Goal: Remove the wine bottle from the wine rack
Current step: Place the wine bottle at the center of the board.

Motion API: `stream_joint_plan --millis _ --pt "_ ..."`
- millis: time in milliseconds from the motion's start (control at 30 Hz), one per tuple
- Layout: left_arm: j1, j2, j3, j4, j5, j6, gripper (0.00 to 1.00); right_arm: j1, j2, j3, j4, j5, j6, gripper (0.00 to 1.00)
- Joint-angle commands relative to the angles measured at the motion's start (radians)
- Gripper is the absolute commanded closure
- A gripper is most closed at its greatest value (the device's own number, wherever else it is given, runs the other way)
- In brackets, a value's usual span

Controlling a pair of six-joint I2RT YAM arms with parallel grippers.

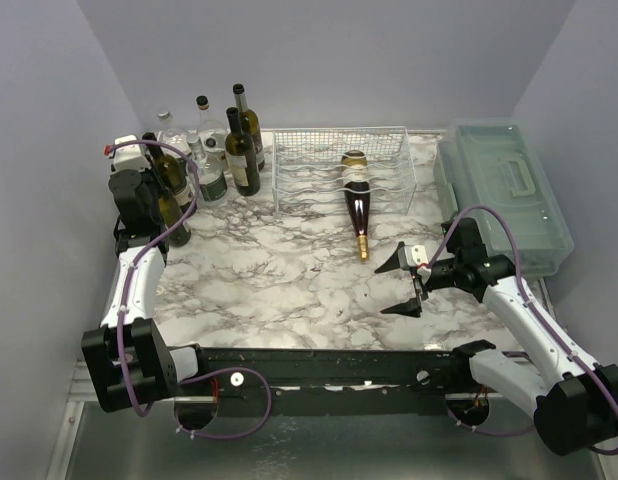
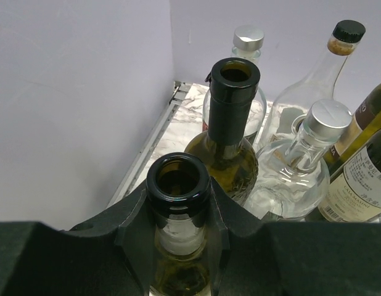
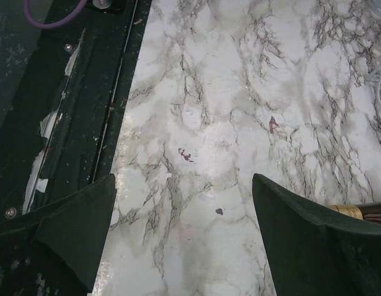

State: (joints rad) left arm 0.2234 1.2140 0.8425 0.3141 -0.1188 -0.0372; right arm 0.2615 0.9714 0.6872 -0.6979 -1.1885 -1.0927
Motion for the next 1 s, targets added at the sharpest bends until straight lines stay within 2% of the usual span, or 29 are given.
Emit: stream_joint_plan --millis 0,167,267,567,967 --pt "0.010 -0.004 0.042 0.112 0.004 -0.026 0.61 -0.006 0.005 0.028 -0.020 0.010 -0.012 0.06" --pt "0.011 -0.010 0.028 0.111 0.013 -0.031 0.21 -0.006 0.003 0.029 -0.020 0.009 -0.012 0.05" --pt "0.011 -0.019 0.020 0.111 0.011 -0.039 0.03 -0.006 0.003 0.028 -0.020 0.010 -0.012 0.05" --pt "0.011 -0.082 0.001 0.102 0.001 -0.085 0.02 -0.005 0.000 0.028 -0.022 0.008 -0.013 0.05" --pt "0.012 -0.224 -0.055 0.031 0.024 -0.233 0.01 -0.007 -0.006 0.029 -0.023 0.004 -0.012 0.05"
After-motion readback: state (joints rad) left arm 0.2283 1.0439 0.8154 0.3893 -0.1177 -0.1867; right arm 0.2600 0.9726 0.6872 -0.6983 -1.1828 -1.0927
